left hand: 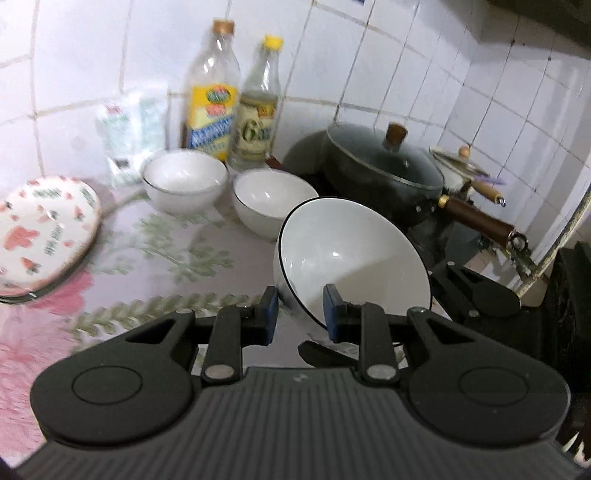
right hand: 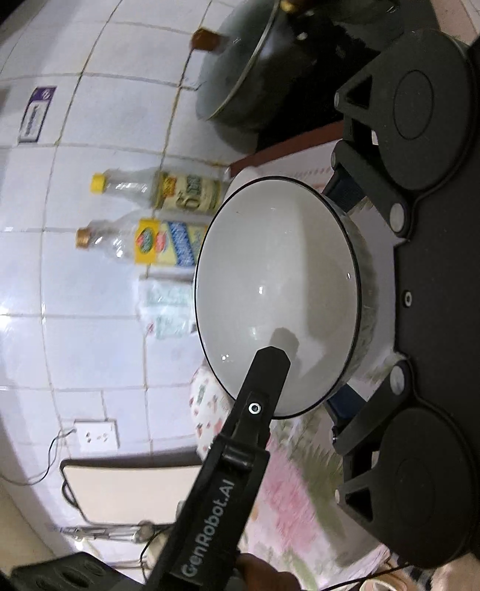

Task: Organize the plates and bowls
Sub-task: 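Carry the bowl beside the plate stack, lower it and open the left gripper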

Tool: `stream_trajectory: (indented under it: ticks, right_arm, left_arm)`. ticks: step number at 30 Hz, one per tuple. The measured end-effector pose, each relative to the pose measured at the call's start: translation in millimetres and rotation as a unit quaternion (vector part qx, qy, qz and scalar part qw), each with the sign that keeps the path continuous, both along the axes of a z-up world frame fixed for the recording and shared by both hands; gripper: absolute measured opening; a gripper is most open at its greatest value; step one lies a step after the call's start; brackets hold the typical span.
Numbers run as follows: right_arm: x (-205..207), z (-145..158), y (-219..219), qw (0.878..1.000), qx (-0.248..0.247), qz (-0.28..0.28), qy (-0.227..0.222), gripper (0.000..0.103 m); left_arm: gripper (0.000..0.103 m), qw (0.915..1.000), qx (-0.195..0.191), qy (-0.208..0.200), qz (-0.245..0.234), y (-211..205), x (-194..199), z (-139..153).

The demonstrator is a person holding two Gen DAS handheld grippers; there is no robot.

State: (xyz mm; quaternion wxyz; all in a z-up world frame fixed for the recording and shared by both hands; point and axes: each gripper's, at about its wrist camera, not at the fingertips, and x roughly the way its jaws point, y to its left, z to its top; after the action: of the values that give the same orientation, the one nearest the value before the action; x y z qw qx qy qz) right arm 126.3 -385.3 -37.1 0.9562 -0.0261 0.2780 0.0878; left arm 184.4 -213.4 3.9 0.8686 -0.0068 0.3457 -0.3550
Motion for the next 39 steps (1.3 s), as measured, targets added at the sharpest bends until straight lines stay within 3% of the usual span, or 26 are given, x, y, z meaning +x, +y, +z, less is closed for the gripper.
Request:
stream_trajectory:
  ticks: [7,16,26,33,39]
  right_arm:
    - [15.0,16.7,37.2,0.999,-0.002,0.041,-0.012,0.097]
    - [61.7,11.7,64.7,0.997,-0.001,0.079,0.022,0.098]
    - [106.0,-24.5,67.2,0.994,0.021,0.09,0.058,0.098]
    - [127.7,-43.9,77.4,0.993,0.015,0.107,0.05,0.098]
    - [139.5,-52.4,79.3,0.992,0.014,0.115,0.059,0.097]
  left_arm:
    - [0.024,0.9992,-0.01,0.004,0.039,44.2,4.6,16.0]
    - [0.024,0.9944,-0.032,0.043,0.092,73.6,43.8,0.4]
    - [0.024,0.9899,-0.031,0.066,0.122,73.5,84.7,-36.8]
    - [0.024,0.9859,-0.028,0.064,0.152,79.4,100.7,-52.7]
    - [0.025,0.986,-0.024,0.078,0.145,82.9,112.4,-63.2]
